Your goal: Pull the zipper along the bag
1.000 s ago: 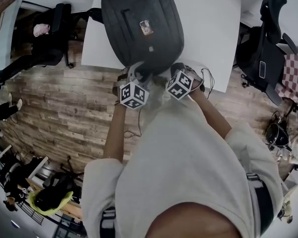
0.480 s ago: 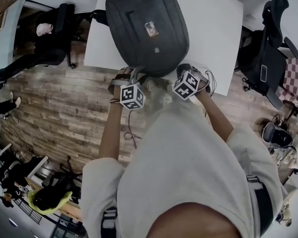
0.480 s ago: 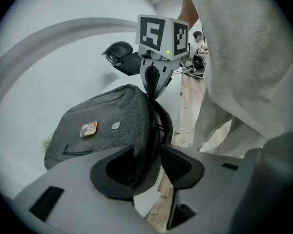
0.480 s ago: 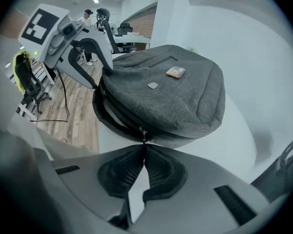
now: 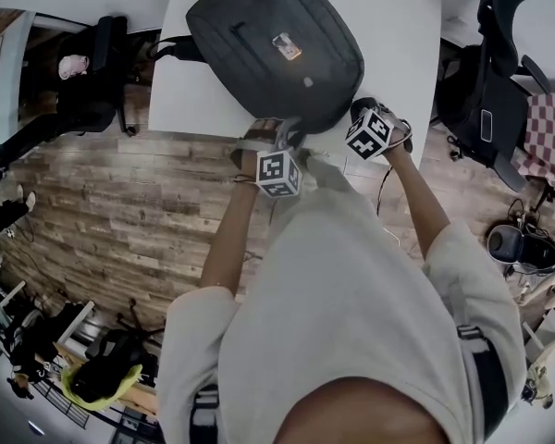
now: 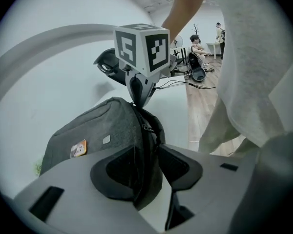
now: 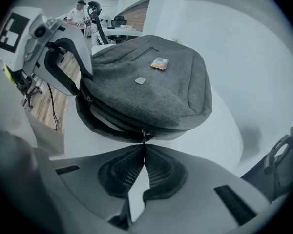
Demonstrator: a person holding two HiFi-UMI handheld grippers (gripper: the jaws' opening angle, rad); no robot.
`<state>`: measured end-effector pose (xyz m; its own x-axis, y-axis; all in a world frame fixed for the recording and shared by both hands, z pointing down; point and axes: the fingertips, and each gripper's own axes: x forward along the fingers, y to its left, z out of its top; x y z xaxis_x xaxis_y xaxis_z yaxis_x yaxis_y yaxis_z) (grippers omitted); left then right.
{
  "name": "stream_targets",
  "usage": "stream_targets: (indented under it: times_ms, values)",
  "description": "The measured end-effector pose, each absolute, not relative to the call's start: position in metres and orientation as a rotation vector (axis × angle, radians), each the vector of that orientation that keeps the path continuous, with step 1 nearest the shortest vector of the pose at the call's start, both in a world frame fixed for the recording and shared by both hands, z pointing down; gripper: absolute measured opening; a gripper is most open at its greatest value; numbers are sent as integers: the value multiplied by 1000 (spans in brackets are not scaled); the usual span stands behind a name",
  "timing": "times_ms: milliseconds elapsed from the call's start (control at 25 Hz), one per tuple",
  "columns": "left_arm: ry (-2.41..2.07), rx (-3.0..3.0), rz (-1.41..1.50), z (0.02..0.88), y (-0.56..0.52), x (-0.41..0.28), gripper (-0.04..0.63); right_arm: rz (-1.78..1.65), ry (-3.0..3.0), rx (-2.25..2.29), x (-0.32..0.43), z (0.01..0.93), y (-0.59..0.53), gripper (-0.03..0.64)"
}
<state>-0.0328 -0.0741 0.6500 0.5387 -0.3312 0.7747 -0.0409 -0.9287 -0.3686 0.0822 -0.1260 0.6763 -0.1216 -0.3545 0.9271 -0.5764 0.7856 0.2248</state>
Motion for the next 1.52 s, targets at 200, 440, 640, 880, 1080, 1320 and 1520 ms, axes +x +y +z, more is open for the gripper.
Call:
stream_targets:
  times_ms: [200,440,640,880,1080,1320,1520]
  values:
    - [271,-2540,-1330,653,-82,-3,158,217,-1696,763,109,679,-142,17]
    - [313,-2598,-1301,652,-90,9,153,204,-1662,778,119,679,-150,17]
    - [326,-2622,-1296,653,-90,10,152,180,-1634,789,120,673,-144,17]
    - [329,-2637,-1294,653,-91,10,149,176,-1647,755,99,672,-123,19]
    - [327,-2649,-1296,655,-92,9,149,221,-1664,758,83,673,-110,23]
    - [323,-2653,-1301,655,-91,9,149,214,-1672,738,67,672,-99,22]
    - [322,-2661,-1299,655,-92,9,149,203,-1666,727,60,675,-95,28]
